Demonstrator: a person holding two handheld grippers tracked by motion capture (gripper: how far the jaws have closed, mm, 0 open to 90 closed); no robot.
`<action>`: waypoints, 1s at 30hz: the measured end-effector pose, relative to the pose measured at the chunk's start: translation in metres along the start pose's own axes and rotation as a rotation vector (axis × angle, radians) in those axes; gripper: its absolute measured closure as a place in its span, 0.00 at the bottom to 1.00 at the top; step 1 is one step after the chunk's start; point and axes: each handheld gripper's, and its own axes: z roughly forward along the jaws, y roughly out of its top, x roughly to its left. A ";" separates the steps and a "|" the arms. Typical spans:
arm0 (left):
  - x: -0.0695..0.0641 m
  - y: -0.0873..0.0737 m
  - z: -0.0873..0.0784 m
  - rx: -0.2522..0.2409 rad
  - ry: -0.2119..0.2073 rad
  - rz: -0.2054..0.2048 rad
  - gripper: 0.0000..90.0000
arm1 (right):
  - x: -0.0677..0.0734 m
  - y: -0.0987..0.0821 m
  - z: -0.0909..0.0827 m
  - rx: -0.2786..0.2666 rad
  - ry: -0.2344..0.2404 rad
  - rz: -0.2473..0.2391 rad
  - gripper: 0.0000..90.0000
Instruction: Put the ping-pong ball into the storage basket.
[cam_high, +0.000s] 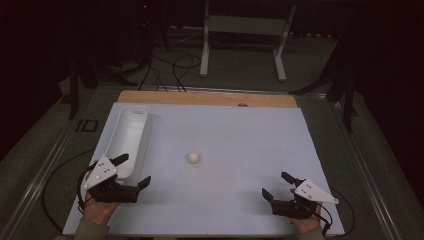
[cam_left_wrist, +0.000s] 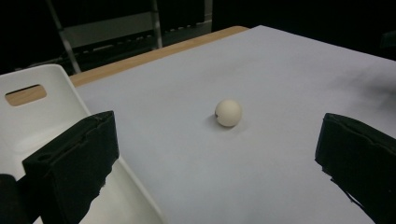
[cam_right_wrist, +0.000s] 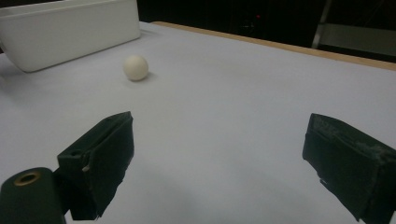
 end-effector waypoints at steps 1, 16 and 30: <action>0.000 0.003 0.002 0.005 0.002 0.003 0.00 | 0.000 0.000 0.000 0.000 0.000 0.001 0.10; -0.001 0.018 0.011 0.031 -0.002 0.008 0.00 | -0.001 0.000 0.000 -0.002 0.001 0.003 0.10; -0.002 0.025 0.020 0.042 -0.017 0.014 0.00 | -0.001 0.001 0.000 -0.004 -0.002 0.005 0.10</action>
